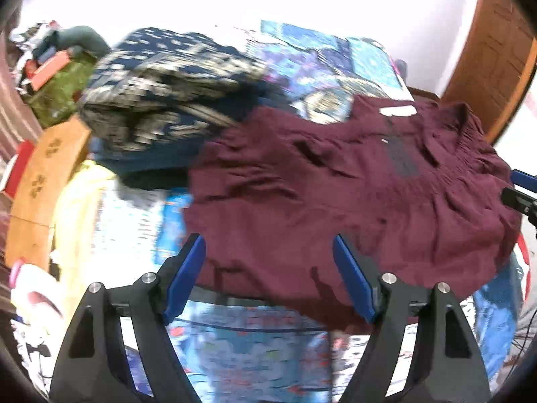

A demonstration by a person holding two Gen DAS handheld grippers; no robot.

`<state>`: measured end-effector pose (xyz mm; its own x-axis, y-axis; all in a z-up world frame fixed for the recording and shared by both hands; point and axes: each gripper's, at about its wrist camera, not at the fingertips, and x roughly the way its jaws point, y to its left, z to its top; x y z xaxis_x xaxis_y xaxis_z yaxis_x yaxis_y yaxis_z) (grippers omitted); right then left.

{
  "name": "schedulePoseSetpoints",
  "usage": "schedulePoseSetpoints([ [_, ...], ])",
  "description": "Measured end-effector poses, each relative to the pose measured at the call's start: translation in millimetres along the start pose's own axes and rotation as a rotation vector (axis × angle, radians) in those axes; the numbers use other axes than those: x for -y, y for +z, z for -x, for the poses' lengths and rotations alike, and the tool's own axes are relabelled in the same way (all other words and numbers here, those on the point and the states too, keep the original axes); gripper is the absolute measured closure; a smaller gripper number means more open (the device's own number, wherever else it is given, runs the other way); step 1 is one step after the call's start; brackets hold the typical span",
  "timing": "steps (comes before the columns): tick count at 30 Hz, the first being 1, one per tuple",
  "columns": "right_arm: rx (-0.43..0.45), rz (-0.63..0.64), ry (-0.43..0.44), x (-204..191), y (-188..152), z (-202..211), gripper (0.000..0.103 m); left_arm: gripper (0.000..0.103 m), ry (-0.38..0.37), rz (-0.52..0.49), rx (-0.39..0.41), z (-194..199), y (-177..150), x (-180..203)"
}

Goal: Fold large clothes

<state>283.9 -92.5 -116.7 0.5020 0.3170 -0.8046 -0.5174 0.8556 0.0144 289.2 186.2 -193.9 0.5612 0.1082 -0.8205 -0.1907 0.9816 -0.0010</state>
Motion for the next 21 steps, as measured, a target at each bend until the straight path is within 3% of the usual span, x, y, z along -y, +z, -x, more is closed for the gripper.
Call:
schedulePoseSetpoints([
  [6,0.001,0.005,0.022,-15,7,-8,0.037,0.025,0.019,0.176,-0.033,-10,-14,-54],
  [8,-0.011,0.007,0.025,-18,6,-14,0.037,0.025,-0.019,0.282,-0.073,-24,-24,-67],
  [13,-0.065,0.020,0.021,-24,1,-29,0.037,0.025,-0.232,0.598,-0.217,-81,-53,-93],
  [18,-0.083,0.032,0.009,-19,-3,-34,0.037,0.025,-0.353,0.738,-0.260,-114,-69,-96],
  [21,-0.084,0.007,0.021,-13,-2,-36,0.031,0.025,-0.427,0.806,-0.264,-129,-73,-98],
])
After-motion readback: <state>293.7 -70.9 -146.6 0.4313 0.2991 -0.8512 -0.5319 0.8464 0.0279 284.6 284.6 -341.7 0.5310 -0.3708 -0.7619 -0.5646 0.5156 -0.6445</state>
